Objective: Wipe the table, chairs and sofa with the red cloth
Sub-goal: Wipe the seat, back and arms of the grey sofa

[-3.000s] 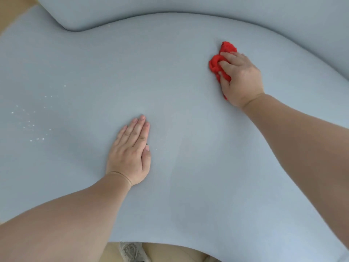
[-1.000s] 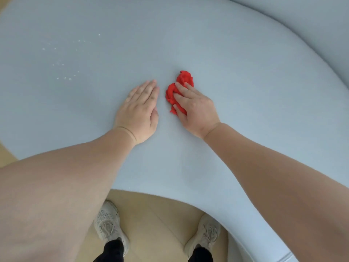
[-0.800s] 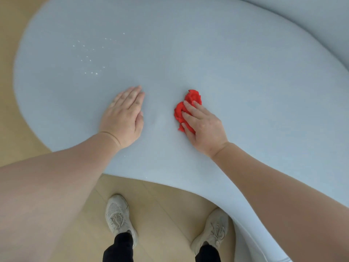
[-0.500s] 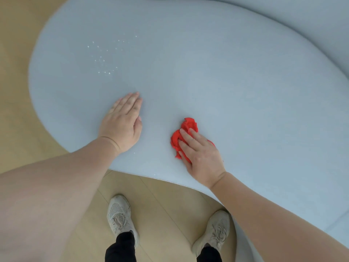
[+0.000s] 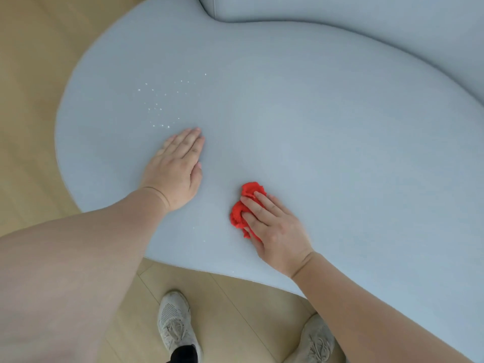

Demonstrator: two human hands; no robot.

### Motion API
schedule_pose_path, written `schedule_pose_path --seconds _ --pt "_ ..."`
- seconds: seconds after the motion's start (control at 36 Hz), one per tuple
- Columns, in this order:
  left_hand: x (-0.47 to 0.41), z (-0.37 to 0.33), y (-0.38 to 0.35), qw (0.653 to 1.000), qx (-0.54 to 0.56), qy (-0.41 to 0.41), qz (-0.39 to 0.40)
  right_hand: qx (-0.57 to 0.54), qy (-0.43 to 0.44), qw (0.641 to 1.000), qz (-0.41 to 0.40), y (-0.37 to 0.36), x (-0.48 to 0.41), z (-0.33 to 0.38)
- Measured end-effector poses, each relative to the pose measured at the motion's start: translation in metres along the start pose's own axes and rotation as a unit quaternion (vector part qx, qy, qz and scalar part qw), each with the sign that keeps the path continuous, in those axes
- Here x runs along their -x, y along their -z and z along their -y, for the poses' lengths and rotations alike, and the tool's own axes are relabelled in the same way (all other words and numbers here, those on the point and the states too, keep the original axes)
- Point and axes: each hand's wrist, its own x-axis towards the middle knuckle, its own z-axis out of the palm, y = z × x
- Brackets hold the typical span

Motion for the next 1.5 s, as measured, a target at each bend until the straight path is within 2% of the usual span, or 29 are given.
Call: schedule_pose_path --seconds 0.25,0.36,0.75,1.06,1.5 --pt "-0.018 0.001 -0.008 1.000 0.010 -0.009 -0.008 0.022 -0.073 0.996 -0.054 -0.004 -0.063 -0.036" --pt "-0.021 0.002 -0.009 1.000 0.003 -0.009 0.011 0.034 -0.107 0.991 -0.074 -0.005 -0.098 -0.068" --pt "-0.023 0.008 -0.015 0.999 0.037 -0.028 0.009 0.077 -0.141 0.982 -0.102 0.009 -0.195 -0.185" --pt "-0.023 0.008 -0.017 0.999 0.040 -0.018 0.014 0.043 -0.156 0.986 -0.039 0.028 -0.244 -0.240" --pt "-0.023 0.009 -0.020 0.999 0.041 -0.020 -0.001 0.053 -0.216 0.975 -0.010 0.034 -0.280 -0.261"
